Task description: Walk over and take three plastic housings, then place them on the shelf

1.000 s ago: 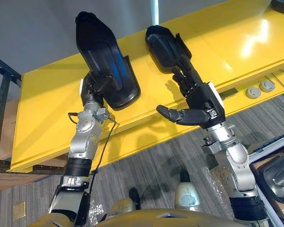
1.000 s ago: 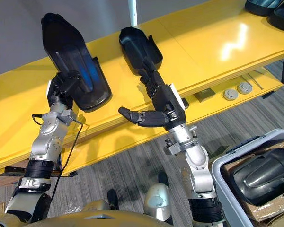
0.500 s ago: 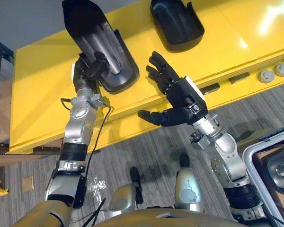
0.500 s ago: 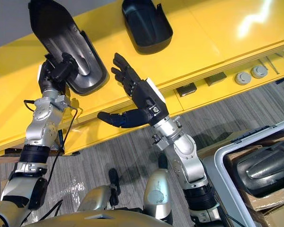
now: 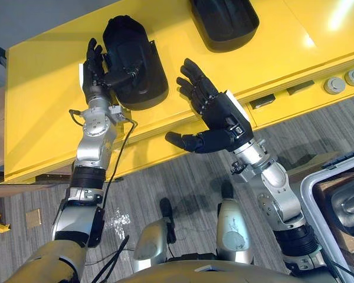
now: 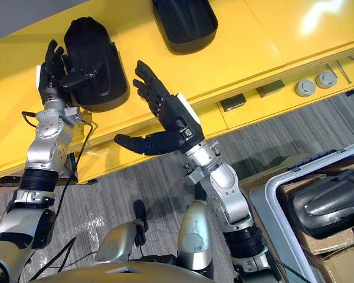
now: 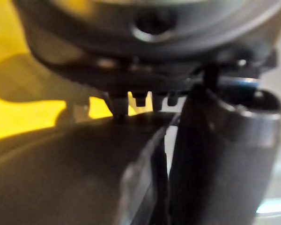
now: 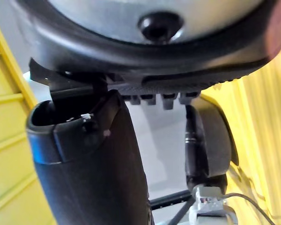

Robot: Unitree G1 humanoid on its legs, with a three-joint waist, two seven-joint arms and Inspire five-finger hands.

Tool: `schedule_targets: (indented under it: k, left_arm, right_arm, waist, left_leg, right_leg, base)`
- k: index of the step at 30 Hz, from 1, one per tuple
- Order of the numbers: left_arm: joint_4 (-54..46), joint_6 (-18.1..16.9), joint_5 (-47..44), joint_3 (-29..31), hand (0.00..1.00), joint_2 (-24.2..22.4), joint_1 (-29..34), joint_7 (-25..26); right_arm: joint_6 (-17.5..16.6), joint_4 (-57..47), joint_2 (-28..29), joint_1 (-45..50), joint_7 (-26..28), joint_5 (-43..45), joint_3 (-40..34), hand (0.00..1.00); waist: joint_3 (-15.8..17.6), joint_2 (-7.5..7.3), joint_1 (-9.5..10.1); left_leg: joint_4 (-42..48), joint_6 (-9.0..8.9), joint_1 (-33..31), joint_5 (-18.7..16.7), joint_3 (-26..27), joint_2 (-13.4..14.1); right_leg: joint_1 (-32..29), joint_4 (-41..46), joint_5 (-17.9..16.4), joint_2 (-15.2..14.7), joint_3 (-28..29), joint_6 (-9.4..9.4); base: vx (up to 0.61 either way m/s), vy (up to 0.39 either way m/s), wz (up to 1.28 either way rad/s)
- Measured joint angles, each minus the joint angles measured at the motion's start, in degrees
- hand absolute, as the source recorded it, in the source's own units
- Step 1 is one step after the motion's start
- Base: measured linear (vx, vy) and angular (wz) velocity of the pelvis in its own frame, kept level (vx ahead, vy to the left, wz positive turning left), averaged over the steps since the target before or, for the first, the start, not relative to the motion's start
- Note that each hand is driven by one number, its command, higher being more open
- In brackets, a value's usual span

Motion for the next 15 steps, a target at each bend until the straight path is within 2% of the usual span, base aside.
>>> schedule_targets:
  k: [7,10,15]
  left_arm:
    - [0.7,-2.7,1.4,-1.6,1.0,0.0,0.4,2.6]
    - [-0.2,-2.7,1.2,-1.8,1.0,0.0,1.9,2.8]
    - [-10.6,-2.4,3.6,0.1,1.0,0.0,8.0,6.8]
  right_arm:
    - [-0.1,0.0,0.1,1.8,0.2,-0.1,0.7,1.0]
    - [-0.3,0.0,0.2,3.1,0.7,-0.6,1.0,1.0]
    - [-3.1,0.0,0.1,3.5,0.1,-7.6,0.8,1.0]
  waist:
    - [0.0,-0.1,-0.07]
    - [0.0,-0.11,-0.2]
    - [-0.3,-0.19,0.55]
  left_leg:
    - [0.6,-0.07,0.5,-0.3,0.2,0.0]
    - [0.0,-0.08,2.1,-0.3,0.2,0.1]
    - [-0.6,-0.11,3.4,-0.3,-0.6,0.1]
  right_leg:
    - [0.2,0.6,0.0,0.0,0.3,-0.25]
    - [1.8,0.2,0.0,0.1,0.1,-0.25]
    - [4.2,-1.2,0.2,0.1,-1.2,-0.13]
  base:
    - [-0.01,-0.007,-0.02]
    - [0.0,0.0,0.0]
    - [0.01,-0.008,0.09]
